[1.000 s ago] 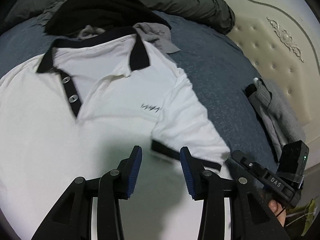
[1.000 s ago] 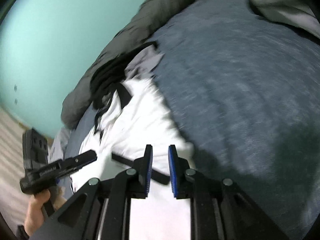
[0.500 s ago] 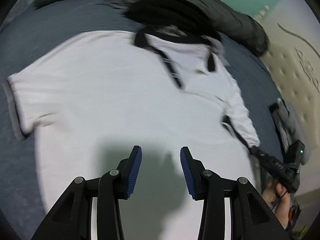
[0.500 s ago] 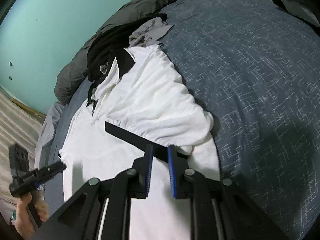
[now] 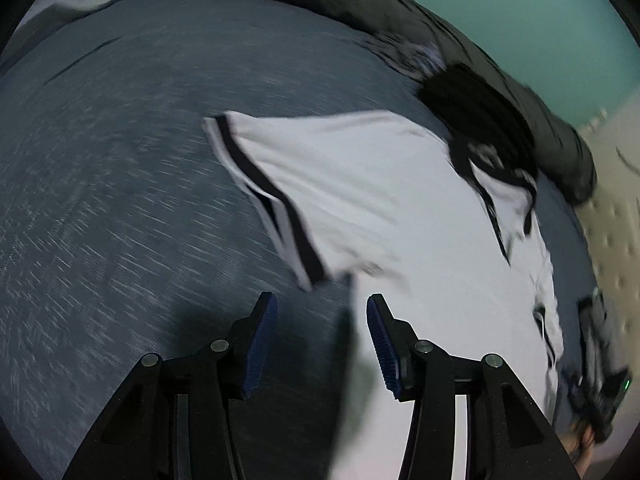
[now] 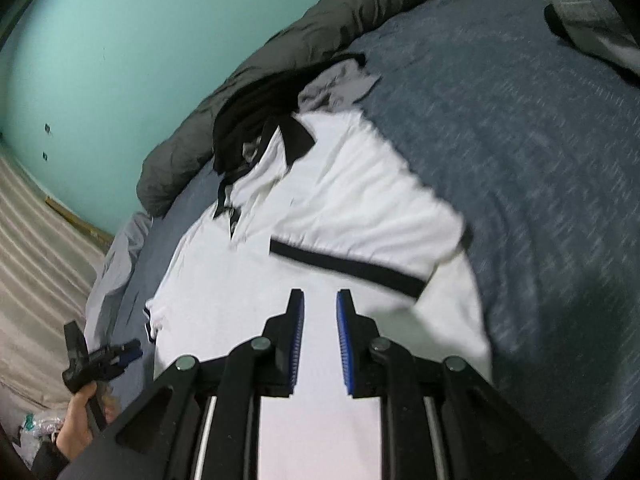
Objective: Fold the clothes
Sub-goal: 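Open both tools and lift them away from the white polo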
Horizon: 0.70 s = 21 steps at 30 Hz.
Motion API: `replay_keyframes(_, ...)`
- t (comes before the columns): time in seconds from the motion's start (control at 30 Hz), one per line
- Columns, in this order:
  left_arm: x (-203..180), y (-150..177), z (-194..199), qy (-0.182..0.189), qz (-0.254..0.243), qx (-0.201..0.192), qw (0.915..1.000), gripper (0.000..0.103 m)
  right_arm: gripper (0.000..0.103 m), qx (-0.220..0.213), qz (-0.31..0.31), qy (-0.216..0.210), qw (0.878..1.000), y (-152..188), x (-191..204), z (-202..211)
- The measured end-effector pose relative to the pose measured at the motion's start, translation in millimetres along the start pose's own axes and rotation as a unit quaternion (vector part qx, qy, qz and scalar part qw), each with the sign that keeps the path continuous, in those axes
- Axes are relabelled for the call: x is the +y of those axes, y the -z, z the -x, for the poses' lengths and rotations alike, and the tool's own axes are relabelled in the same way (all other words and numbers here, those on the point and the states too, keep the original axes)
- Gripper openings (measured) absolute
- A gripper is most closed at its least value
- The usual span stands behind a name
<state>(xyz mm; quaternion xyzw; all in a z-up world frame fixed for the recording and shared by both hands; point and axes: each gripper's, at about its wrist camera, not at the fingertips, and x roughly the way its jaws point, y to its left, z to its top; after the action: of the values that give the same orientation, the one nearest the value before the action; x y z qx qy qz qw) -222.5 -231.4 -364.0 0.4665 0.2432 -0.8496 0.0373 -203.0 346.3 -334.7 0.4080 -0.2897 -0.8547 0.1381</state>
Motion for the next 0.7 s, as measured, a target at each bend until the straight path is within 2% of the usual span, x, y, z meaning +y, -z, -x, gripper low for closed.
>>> replay_keyframes(0.17,29,-27,-11,0.01,0.031,-0.016,0.9993,0.051,0.031,0.013,0.012,-0.006,1.0,11,14,-7)
replay_keyframes(0.47,46,-70,-37,0.006,0.078,-0.032,0.9964,0.054,0.031,0.026,0.035,-0.001,0.999,15,22,-15)
replay_keyframes(0.7,51,-87,-54,-0.003,0.089,-0.046,0.995,0.053,0.031,0.023,0.027,0.0,0.999,13,18,-14)
